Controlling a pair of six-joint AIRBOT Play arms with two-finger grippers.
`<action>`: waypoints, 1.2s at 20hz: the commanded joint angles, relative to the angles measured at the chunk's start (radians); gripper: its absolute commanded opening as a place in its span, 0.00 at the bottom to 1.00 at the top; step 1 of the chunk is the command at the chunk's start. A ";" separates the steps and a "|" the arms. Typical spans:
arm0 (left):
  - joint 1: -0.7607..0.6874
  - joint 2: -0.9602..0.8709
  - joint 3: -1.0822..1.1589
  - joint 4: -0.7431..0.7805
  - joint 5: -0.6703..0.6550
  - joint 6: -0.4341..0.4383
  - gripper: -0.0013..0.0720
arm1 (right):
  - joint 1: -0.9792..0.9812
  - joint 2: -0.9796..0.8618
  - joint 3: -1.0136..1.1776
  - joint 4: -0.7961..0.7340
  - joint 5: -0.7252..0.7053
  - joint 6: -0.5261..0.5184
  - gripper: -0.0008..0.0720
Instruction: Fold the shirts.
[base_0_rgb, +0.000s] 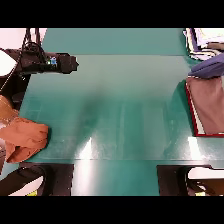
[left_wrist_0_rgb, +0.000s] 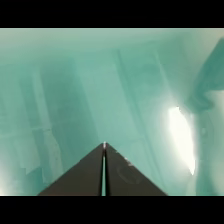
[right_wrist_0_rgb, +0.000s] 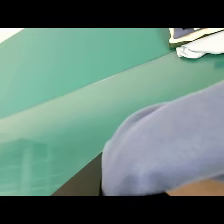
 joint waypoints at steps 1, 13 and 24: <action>-0.001 0.000 0.000 0.000 -0.013 0.002 0.05 | -0.003 0.107 -0.037 -0.139 0.070 0.063 0.03; -0.001 0.000 0.000 0.000 -0.039 0.010 0.05 | -0.245 0.546 -0.892 -0.443 0.179 0.083 0.37; -0.001 0.002 0.000 -0.001 -0.043 0.008 0.05 | -0.121 0.748 -0.761 -0.208 0.063 0.105 0.90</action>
